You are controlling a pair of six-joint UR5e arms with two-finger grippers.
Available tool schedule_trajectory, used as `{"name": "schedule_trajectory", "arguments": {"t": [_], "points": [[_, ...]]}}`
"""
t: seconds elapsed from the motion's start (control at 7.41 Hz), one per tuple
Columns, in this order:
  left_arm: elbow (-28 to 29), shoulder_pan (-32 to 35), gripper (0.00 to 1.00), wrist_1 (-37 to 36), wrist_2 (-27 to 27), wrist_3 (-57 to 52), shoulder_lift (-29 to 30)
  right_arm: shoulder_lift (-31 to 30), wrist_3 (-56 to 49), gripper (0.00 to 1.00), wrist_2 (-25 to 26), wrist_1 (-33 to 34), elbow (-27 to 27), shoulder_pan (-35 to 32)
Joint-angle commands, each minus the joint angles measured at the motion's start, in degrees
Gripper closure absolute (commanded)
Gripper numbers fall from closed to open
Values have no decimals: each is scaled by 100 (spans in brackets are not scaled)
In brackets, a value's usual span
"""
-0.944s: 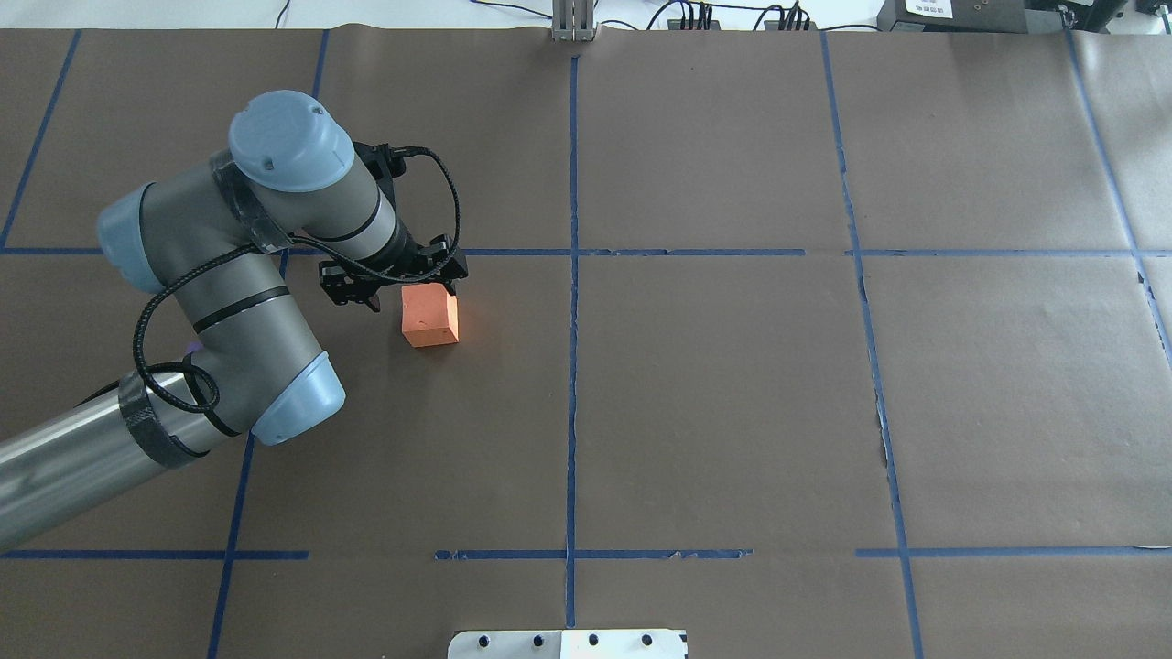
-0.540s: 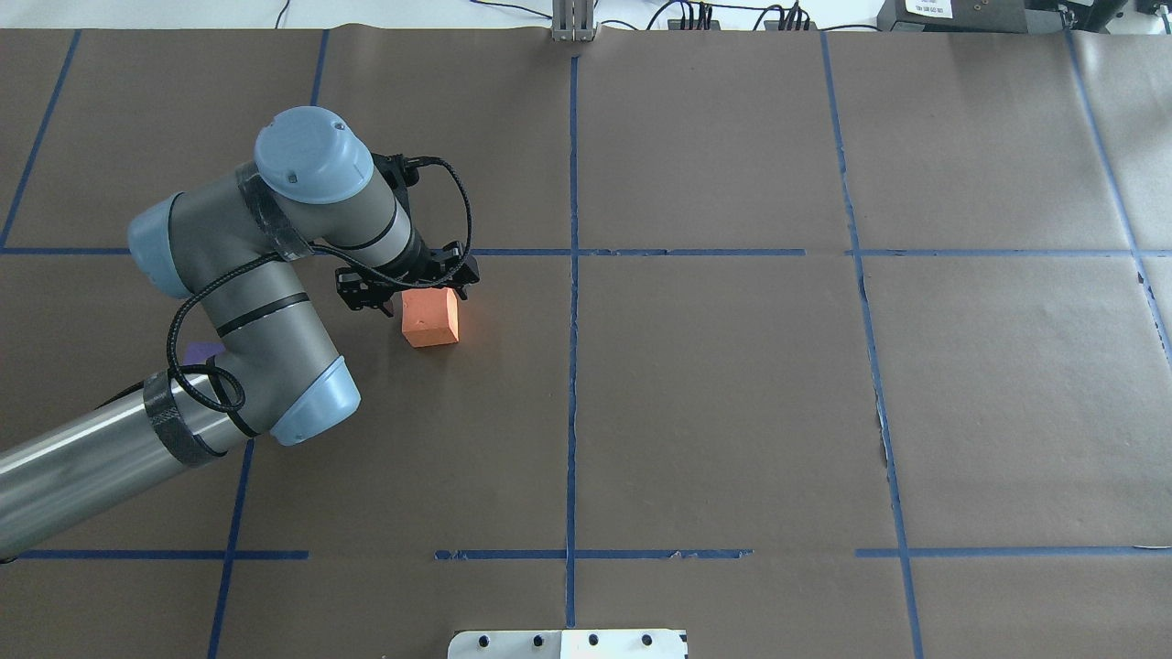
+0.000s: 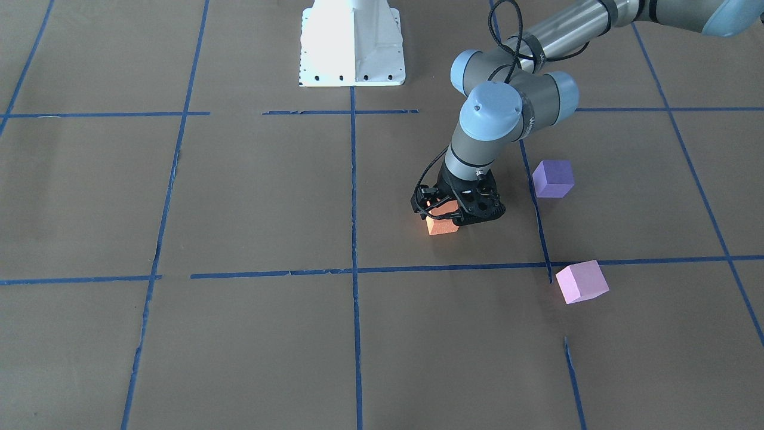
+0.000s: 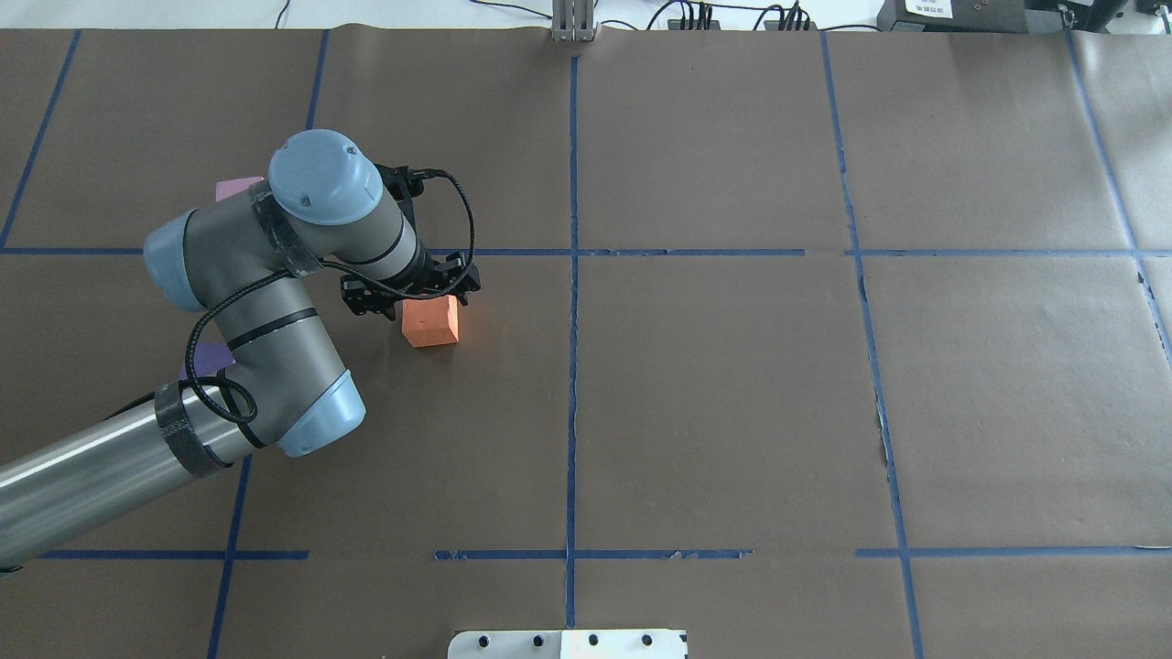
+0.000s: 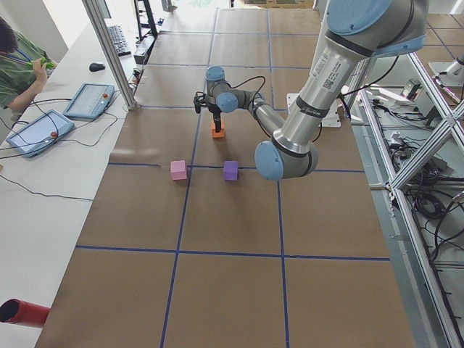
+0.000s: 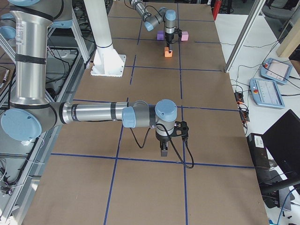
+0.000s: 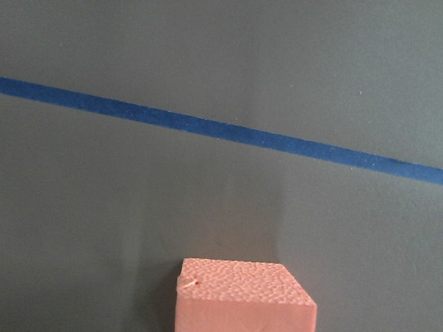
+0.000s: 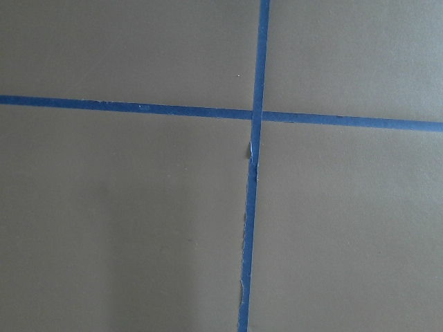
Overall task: Arrange blocks in a line
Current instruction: 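Close the left gripper on the orange cube and lift it, then carry the orange cube with the left gripper toward the pink cube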
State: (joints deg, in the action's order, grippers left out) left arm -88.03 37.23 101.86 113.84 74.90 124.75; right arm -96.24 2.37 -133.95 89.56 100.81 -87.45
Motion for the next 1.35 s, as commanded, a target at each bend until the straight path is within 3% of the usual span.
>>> {"name": "schedule_trajectory", "arguments": {"t": [0.0,0.13,0.27,0.67,0.94,1.21], "points": [[49,-162,0,132,-229,7,-21,0,0,0,-9,0,0,0],[66,-189,1,132,-266,-2,-21,0,0,0,0,0,0,0],[84,-190,19,132,-275,-2,-29,0,0,0,0,0,0,0],[-3,-137,100,79,-371,-2,-30,0,0,0,0,0,0,0],[-825,126,100,-287,-337,-193,-361,0,0,0,0,0,0,0],[-1504,573,100,-1130,-319,-1095,-547,0,0,0,0,0,0,0]]}}
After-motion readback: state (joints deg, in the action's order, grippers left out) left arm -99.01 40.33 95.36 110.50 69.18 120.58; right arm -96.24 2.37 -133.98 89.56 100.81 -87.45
